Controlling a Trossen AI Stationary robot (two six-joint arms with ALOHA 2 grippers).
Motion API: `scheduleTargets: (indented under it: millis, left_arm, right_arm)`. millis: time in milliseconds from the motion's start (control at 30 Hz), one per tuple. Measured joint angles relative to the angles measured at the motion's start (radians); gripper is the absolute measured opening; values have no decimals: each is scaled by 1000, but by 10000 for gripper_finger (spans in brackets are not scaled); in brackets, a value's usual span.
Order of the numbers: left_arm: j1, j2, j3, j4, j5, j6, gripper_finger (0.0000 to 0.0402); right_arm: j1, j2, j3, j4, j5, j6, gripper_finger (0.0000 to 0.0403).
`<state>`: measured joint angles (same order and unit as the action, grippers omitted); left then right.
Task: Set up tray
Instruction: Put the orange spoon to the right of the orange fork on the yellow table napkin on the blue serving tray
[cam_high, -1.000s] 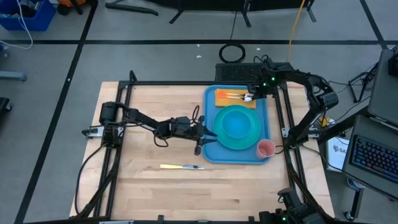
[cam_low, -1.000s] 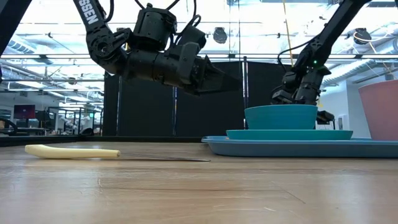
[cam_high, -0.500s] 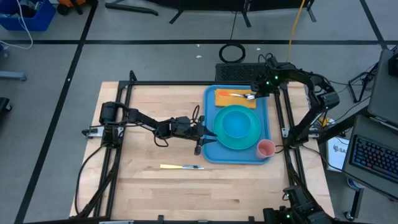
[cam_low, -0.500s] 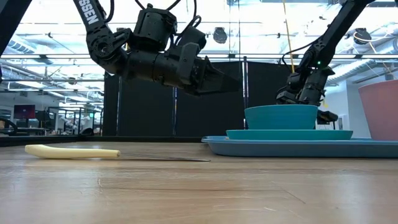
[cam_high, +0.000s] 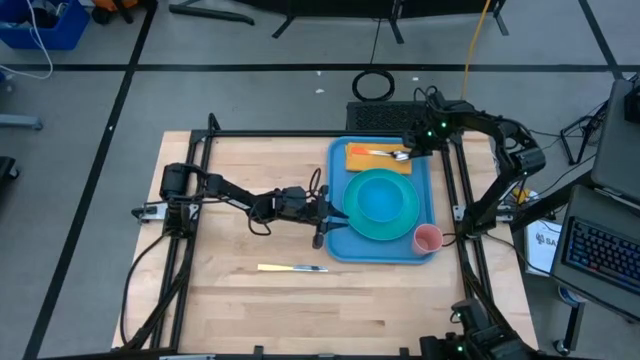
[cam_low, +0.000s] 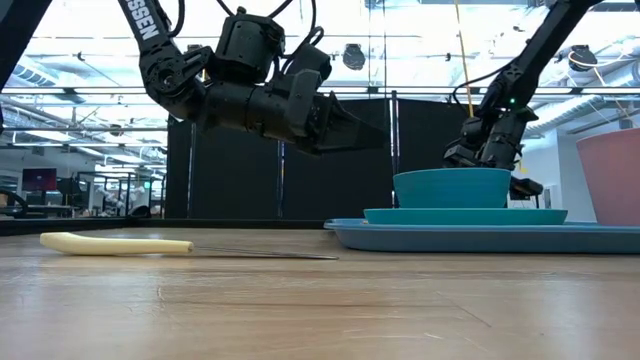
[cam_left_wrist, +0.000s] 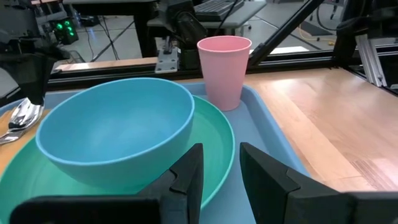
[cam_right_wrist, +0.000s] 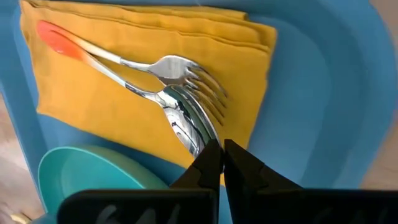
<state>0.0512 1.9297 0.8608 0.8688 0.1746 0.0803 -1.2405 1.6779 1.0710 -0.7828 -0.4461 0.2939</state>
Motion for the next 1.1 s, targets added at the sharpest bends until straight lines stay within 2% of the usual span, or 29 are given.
scheduleTargets:
  millis: [267,533,933,1100]
  left_arm:
    - [0,0,0,0,0,0,108]
    - [0,0,0,-3,1,0,108]
    - [7,0,0,-11,6,0,108]
    - [17,0,0,-20,9,-5,108]
  right_arm:
    - [25,0,0,105,-29,56,0]
    - [32,0,0,7,-51,18,0]
    - [73,-43,0,40,-46,-44,0]
    - [121,-120,0,-24,166,-110,0]
